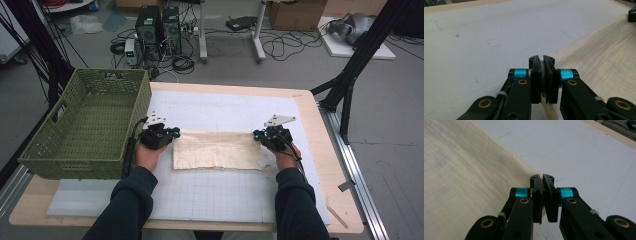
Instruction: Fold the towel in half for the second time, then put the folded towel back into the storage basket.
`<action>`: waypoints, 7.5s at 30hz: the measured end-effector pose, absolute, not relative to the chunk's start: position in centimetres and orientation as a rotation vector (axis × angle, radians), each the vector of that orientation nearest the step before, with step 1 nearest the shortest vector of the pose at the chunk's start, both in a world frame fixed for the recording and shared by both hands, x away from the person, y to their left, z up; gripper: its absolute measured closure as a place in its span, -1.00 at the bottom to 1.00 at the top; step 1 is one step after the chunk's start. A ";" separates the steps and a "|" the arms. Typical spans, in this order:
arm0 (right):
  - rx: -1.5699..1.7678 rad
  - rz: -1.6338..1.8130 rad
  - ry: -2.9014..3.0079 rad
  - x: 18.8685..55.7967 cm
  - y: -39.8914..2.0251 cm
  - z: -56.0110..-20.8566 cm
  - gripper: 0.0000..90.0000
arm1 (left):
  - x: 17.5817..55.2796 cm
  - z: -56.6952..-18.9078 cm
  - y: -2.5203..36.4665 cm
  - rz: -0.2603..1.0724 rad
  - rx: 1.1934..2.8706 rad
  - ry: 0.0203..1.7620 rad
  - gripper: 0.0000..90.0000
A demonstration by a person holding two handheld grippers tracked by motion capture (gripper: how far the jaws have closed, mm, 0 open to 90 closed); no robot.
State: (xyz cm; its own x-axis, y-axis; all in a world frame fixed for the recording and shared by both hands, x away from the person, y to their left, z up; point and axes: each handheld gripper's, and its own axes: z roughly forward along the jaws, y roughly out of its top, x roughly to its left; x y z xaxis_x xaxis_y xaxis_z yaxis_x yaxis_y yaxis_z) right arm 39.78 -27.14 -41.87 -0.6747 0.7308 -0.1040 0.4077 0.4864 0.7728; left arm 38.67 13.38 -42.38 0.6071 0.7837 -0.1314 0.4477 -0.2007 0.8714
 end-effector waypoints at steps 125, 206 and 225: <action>1.099 1.238 2.099 29.4 -30.7 -41.2 -0.34 | 32.0 -42.2 14.9 0.365 1.663 0.909 -0.08; 1.190 1.175 1.957 28.4 -34.6 -41.0 -0.75 | 32.1 -42.0 15.4 0.363 1.672 0.905 -0.38; 1.212 1.196 1.996 28.9 -33.1 -41.3 -0.74 | 32.2 -43.6 14.5 0.348 1.837 1.042 -0.26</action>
